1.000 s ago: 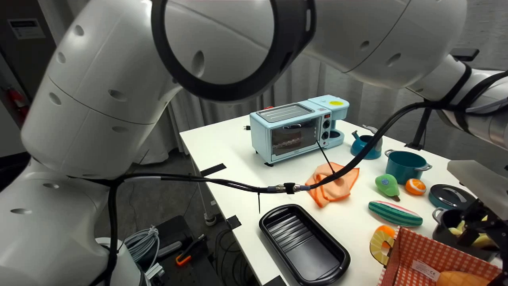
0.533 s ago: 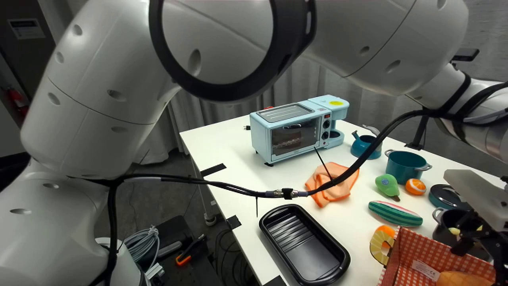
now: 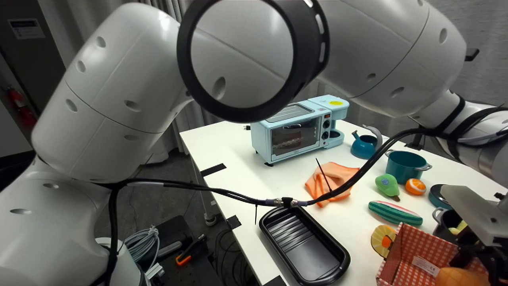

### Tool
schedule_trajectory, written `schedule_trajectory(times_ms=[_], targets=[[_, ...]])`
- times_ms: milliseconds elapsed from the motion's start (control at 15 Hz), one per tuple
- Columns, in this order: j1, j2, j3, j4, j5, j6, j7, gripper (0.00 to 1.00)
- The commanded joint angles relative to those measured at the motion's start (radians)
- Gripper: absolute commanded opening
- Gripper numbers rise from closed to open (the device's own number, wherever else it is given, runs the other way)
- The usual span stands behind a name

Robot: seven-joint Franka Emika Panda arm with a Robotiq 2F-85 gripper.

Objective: Pick up the pineapple plush toy from the carton box and put it in the black tray

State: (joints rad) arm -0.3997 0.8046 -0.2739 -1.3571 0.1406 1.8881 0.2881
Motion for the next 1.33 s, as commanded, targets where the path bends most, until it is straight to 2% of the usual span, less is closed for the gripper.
schedule_trajectory(times_ms=[0, 200, 267, 333, 667, 1000, 1133, 1267], targets=[[0.004, 0.051, -0.009, 0.050, -0.020, 0.001, 0.027, 1.00], [0.006, 0.058, -0.013, 0.056, -0.028, 0.010, 0.030, 1.00], [0.005, 0.057, -0.014, 0.056, -0.030, 0.011, 0.030, 0.94], [0.004, 0.058, -0.015, 0.056, -0.032, 0.013, 0.030, 0.74], [0.000, 0.041, -0.022, 0.054, -0.035, 0.030, 0.030, 0.35], [0.007, 0.010, -0.032, 0.021, -0.029, 0.060, 0.023, 0.02], [0.007, -0.020, -0.033, 0.001, -0.021, 0.069, 0.014, 0.01], [0.008, -0.063, -0.033, -0.018, -0.014, 0.078, 0.005, 0.04]])
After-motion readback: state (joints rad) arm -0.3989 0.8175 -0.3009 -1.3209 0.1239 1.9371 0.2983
